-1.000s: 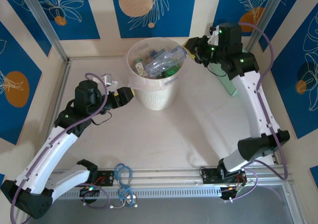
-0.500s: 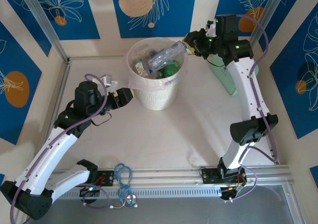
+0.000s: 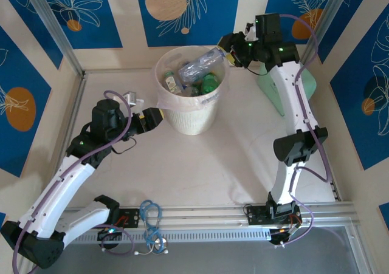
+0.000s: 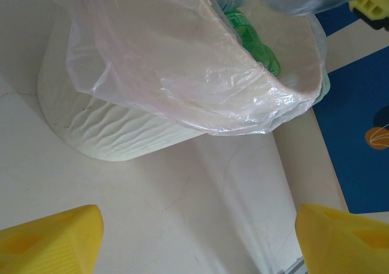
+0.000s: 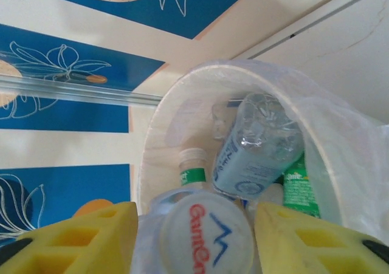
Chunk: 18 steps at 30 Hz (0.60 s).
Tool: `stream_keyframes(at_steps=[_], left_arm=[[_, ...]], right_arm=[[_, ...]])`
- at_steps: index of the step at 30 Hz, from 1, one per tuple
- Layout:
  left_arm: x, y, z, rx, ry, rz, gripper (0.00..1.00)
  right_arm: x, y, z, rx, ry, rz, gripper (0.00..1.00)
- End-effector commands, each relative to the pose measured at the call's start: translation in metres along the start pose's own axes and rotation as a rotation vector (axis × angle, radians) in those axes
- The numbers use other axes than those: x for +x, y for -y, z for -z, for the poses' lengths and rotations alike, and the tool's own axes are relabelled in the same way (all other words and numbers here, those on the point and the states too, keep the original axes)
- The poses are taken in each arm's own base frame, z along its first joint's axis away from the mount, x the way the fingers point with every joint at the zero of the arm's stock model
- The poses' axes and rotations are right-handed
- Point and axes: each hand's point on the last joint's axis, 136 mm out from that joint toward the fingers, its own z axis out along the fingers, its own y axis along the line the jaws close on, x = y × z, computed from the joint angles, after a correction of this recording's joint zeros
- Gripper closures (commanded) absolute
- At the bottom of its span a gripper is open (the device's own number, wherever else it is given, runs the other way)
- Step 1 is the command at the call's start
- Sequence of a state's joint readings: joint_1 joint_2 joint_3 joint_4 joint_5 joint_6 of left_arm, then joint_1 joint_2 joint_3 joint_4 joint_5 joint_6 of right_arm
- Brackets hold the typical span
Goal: Put the plastic bottles in the bin
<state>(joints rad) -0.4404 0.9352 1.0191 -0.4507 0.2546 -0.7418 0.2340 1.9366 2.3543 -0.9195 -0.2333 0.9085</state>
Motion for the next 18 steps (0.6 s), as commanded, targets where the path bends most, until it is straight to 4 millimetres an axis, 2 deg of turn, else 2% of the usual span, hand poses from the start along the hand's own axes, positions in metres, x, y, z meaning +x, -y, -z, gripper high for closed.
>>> stream_keyframes(at_steps=[1, 5, 15, 18], left_arm=[[0.001, -0.008, -0.002, -0.029, -0.001, -0.022, 0.18], [0.001, -0.010, -0.004, -0.034, -0.007, -0.022, 0.18], [-0.001, -0.010, -0.001, -0.044, 0.005, -0.023, 0.17], [-0.001, -0.009, 0.000, -0.041, 0.006, -0.020, 0.18]], right_arm=[[0.010, -0.003, -0.004, 0.009, -0.037, 0.015, 0.35], [0.008, -0.002, -0.003, 0.020, -0.024, 0.023, 0.28], [0.013, -0.012, 0.009, 0.050, 0.020, 0.094, 0.28], [0.017, -0.022, 0.004, 0.033, 0.016, 0.146, 0.45]])
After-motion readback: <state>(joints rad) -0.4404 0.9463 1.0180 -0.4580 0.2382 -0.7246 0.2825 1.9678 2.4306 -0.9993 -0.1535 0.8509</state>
